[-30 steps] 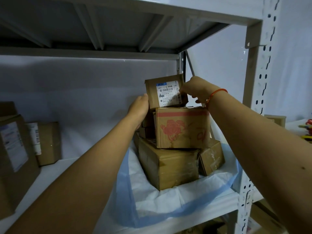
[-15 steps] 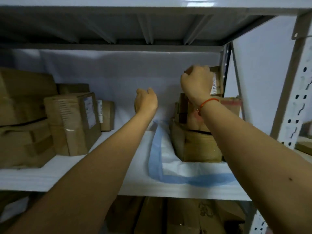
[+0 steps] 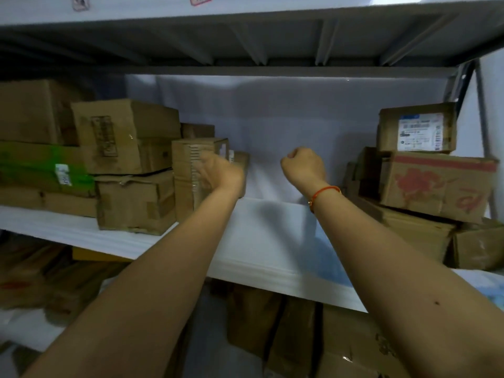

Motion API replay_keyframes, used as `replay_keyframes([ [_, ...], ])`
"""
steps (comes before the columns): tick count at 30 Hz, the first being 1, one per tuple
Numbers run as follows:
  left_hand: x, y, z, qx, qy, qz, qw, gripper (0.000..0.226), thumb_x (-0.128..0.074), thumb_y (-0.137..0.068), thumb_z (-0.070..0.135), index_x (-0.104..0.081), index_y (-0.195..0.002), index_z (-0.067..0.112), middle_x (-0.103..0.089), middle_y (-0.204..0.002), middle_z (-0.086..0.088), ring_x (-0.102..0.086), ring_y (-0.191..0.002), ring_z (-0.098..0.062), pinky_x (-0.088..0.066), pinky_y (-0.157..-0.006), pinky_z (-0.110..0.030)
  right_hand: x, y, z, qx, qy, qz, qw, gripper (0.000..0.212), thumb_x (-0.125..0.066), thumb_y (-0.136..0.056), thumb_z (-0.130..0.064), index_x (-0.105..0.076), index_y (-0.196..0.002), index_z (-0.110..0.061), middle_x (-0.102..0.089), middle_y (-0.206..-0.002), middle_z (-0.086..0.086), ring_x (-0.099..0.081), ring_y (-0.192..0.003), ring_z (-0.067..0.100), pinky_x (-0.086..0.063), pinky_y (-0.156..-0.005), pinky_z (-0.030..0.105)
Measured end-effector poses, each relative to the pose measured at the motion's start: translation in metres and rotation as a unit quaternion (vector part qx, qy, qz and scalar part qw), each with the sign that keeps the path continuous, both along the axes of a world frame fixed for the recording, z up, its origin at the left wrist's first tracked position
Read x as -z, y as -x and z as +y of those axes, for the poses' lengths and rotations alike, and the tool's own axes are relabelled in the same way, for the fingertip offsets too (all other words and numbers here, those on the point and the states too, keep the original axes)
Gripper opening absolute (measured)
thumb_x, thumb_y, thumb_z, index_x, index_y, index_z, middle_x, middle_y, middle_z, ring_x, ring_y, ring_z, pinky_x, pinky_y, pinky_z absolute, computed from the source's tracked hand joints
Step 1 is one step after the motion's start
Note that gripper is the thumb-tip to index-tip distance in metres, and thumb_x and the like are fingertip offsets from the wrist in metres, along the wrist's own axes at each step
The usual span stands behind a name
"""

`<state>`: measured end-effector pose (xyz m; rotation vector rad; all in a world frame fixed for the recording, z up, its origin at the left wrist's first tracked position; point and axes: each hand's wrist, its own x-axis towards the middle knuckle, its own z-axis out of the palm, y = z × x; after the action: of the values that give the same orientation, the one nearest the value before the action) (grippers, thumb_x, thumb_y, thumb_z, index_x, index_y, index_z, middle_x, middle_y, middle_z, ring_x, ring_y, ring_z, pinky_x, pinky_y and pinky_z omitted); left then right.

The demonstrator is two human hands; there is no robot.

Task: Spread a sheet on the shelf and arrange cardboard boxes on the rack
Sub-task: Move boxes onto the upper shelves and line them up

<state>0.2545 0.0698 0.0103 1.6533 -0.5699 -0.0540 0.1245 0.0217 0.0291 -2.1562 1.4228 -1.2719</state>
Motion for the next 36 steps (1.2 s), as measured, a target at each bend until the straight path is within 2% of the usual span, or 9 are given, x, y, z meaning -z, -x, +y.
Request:
replay_keyframes([
  [5, 0.015, -0.056, 0.004, -0.069, -0.07, -0.009, 0.995, 0.088, -0.077, -0.074, 0.04, -0.03, -0.14, 0.005, -0.031, -0.146, -0.018, -0.036, -0.131, -0.035, -0.034, -0.106, -0.042, 0.015, -0.06, -0.019, -0.012, -0.072, -0.015, 0.997, 0.028, -0.047, -0.092, -0.016, -0.065, -0.104, 0.002, -0.064, -0.116, 0.023, -0.059, -0.107, 0.038, -0.041, -0.079, 0.029],
  [9, 0.022, -0.091, -0.015, -0.058, -0.077, -0.055, 0.994, 0.124, -0.082, -0.065, 0.05, -0.005, -0.151, 0.003, -0.007, -0.158, -0.023, -0.009, -0.147, -0.037, -0.018, -0.12, -0.044, 0.031, -0.104, -0.037, -0.019, -0.131, -0.049, 0.99, 0.029, -0.043, -0.094, -0.012, -0.063, -0.108, 0.002, -0.061, -0.117, 0.024, -0.056, -0.108, 0.038, -0.043, -0.085, 0.032],
  [13, 0.029, -0.108, -0.036, -0.06, -0.061, -0.098, 0.992, 0.135, -0.08, -0.062, 0.059, 0.003, -0.152, 0.001, 0.0, -0.16, -0.024, -0.001, -0.149, -0.036, -0.01, -0.121, -0.043, 0.046, -0.137, -0.058, -0.042, -0.222, -0.122, 0.967, 0.04, -0.034, -0.099, -0.022, -0.056, -0.12, 0.003, -0.055, -0.125, 0.025, -0.052, -0.114, 0.037, -0.04, -0.091, 0.033],
  [16, 0.04, -0.115, -0.051, -0.062, -0.034, -0.126, 0.989, 0.136, -0.079, -0.061, 0.061, 0.003, -0.152, 0.002, -0.001, -0.16, -0.023, -0.005, -0.149, -0.036, -0.013, -0.121, -0.043, 0.055, -0.159, -0.074, -0.075, -0.291, -0.222, 0.928, 0.052, -0.029, -0.098, -0.037, -0.051, -0.132, -0.004, -0.052, -0.138, 0.017, -0.049, -0.124, 0.033, -0.037, -0.108, 0.045],
  [22, 0.061, -0.116, -0.072, -0.084, 0.036, -0.211, 0.973, 0.119, -0.083, -0.063, 0.047, -0.016, -0.151, 0.0, -0.016, -0.157, -0.023, -0.022, -0.144, -0.039, -0.027, -0.115, -0.05, 0.064, -0.188, -0.102, -0.145, -0.36, -0.322, 0.864, 0.06, -0.015, -0.104, -0.045, -0.037, -0.146, -0.008, -0.038, -0.151, 0.01, -0.033, -0.14, 0.028, -0.027, -0.112, 0.041],
  [28, 0.068, -0.12, -0.08, -0.107, 0.071, -0.236, 0.963, 0.113, -0.085, -0.058, 0.044, -0.031, -0.145, -0.003, -0.029, -0.15, -0.026, -0.031, -0.139, -0.042, -0.032, -0.111, -0.054, 0.073, -0.214, -0.138, -0.19, -0.359, -0.342, 0.848, 0.068, -0.01, -0.102, -0.051, -0.046, -0.141, -0.009, -0.052, -0.141, 0.01, -0.049, -0.127, 0.022, -0.038, -0.088, 0.027],
  [31, 0.072, -0.122, -0.082, -0.113, 0.078, -0.243, 0.96, 0.11, -0.084, -0.056, 0.045, -0.035, -0.141, -0.005, -0.033, -0.147, -0.028, -0.035, -0.136, -0.044, -0.035, -0.108, -0.055, 0.077, -0.228, -0.145, -0.233, -0.366, -0.367, 0.823, 0.078, -0.009, -0.098, -0.06, -0.055, -0.133, -0.008, -0.057, -0.134, 0.016, -0.056, -0.121, 0.025, -0.048, -0.095, 0.032],
  [34, 0.073, -0.122, -0.082, -0.106, 0.086, -0.236, 0.962, 0.109, -0.081, -0.059, 0.048, -0.035, -0.141, -0.006, -0.032, -0.147, -0.028, -0.034, -0.137, -0.044, -0.034, -0.109, -0.055, 0.087, -0.235, -0.162, -0.24, -0.349, -0.369, 0.827, 0.084, -0.017, -0.09, -0.072, -0.056, -0.132, -0.011, -0.062, -0.129, 0.015, -0.059, -0.12, 0.027, -0.043, -0.107, 0.041],
  [36, 0.074, -0.121, -0.078, -0.084, 0.094, -0.23, 0.965, 0.106, -0.072, -0.065, 0.053, -0.032, -0.144, -0.005, -0.028, -0.15, -0.028, -0.03, -0.14, -0.043, -0.031, -0.111, -0.055, 0.086, -0.227, -0.156, -0.231, -0.342, -0.368, 0.833, 0.077, -0.019, -0.093, -0.068, -0.057, -0.13, -0.011, -0.063, -0.125, 0.006, -0.059, -0.114, 0.02, -0.048, -0.097, 0.035],
])
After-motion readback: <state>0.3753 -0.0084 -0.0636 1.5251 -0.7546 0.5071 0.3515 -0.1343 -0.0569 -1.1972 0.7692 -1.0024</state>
